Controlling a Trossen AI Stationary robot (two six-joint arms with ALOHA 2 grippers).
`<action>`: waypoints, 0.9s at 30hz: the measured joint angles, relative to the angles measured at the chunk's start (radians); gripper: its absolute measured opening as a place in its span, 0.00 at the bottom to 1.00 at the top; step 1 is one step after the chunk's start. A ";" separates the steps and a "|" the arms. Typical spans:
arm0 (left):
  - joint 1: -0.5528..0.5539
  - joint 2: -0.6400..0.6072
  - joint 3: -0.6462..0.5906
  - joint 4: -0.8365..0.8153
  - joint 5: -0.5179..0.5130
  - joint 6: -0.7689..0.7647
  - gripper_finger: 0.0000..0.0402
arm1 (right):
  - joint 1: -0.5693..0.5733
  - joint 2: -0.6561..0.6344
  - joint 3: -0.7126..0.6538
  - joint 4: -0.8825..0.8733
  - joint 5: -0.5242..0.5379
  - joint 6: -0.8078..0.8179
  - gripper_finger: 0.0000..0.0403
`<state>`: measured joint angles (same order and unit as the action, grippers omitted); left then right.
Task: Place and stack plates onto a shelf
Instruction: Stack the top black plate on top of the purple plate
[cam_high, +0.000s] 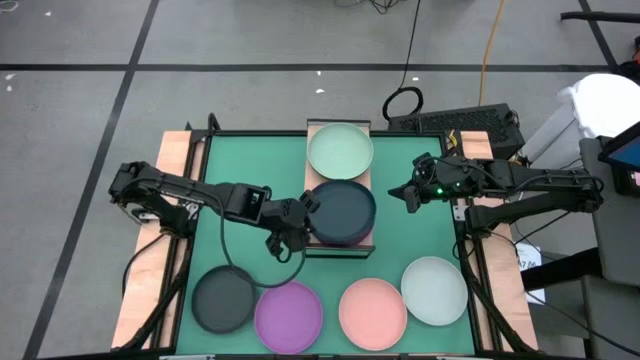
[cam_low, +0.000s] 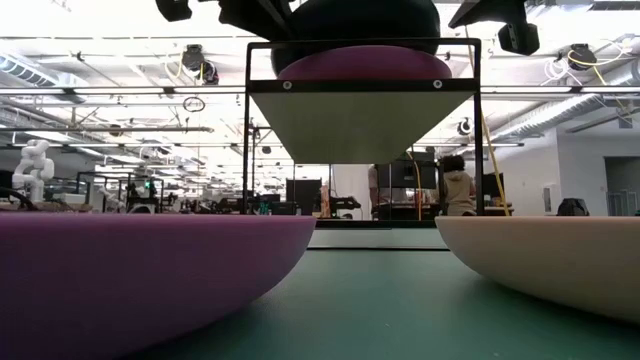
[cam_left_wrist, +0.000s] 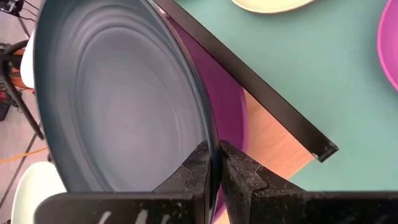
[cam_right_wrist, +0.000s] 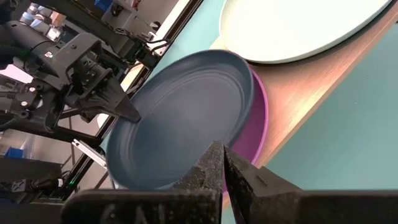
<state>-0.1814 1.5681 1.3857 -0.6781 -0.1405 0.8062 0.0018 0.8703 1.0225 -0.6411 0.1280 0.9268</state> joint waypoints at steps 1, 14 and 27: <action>0.000 0.000 0.000 0.000 0.000 0.000 0.08 | 0.000 0.000 0.000 0.000 0.000 0.000 0.00; 0.000 0.000 0.000 0.000 0.006 -0.058 0.15 | 0.000 0.000 -0.001 0.000 0.000 0.000 0.00; -0.004 -0.013 0.000 0.003 0.000 -0.145 0.35 | 0.000 0.000 -0.001 0.000 -0.001 0.000 0.00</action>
<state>-0.1856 1.5546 1.3853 -0.6751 -0.1404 0.6612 0.0021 0.8703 1.0218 -0.6411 0.1272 0.9265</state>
